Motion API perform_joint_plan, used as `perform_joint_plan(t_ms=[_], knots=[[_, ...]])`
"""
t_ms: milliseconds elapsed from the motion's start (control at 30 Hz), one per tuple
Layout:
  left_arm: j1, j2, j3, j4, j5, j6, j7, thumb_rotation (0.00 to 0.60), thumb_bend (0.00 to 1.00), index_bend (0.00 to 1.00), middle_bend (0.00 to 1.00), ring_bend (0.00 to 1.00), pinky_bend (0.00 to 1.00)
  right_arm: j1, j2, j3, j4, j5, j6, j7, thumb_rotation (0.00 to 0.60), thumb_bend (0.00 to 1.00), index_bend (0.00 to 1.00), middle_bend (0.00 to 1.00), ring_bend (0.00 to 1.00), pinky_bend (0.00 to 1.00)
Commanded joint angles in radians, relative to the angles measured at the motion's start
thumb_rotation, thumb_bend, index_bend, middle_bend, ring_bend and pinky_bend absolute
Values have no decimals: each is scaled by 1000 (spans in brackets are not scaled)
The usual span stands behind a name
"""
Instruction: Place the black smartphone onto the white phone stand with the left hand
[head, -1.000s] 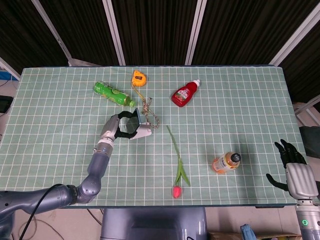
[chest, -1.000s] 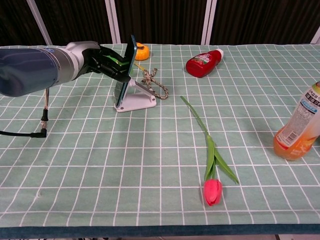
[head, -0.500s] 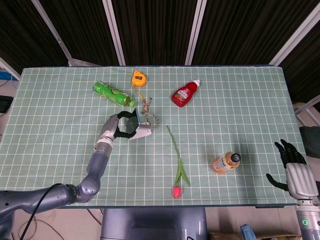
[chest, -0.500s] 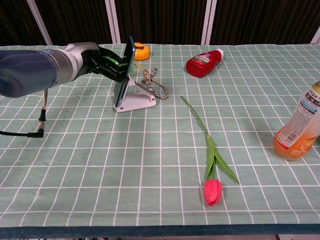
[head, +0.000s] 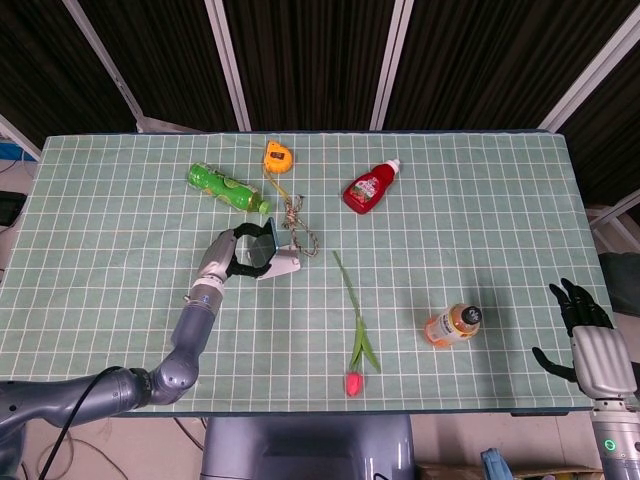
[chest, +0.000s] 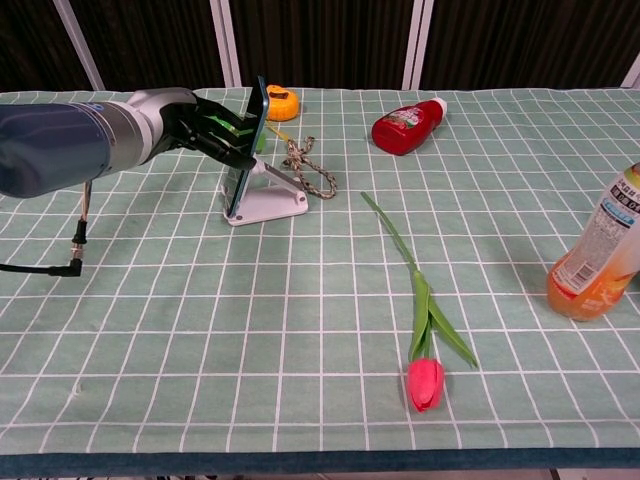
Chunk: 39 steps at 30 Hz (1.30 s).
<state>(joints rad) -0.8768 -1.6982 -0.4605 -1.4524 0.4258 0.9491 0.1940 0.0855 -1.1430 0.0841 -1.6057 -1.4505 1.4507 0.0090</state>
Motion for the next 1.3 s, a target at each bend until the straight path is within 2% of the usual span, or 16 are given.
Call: perform_joint_plan(t_ms=[33, 367, 600, 1300], knots=[[-1, 0, 7, 2, 4, 2, 4, 600, 309, 509, 564, 123, 0, 0, 0, 0, 0, 0, 0, 0, 600, 322, 75, 35, 0, 187], [-4, 0, 25, 5, 15, 6, 15, 600, 308, 424, 463, 93, 0, 0, 1, 0, 0, -1, 0, 2, 600, 322, 75, 35, 0, 187], [-3, 8, 36, -3, 12, -4, 22, 600, 308, 323, 279, 32, 0, 0, 0, -1, 1, -2, 1, 4, 600, 322, 75, 35, 0, 187], [2, 36, 48, -25, 5, -15, 21, 600, 294, 167, 105, 0, 0, -1, 0, -1, 2, -6, 4, 11, 600, 322, 76, 35, 0, 187]])
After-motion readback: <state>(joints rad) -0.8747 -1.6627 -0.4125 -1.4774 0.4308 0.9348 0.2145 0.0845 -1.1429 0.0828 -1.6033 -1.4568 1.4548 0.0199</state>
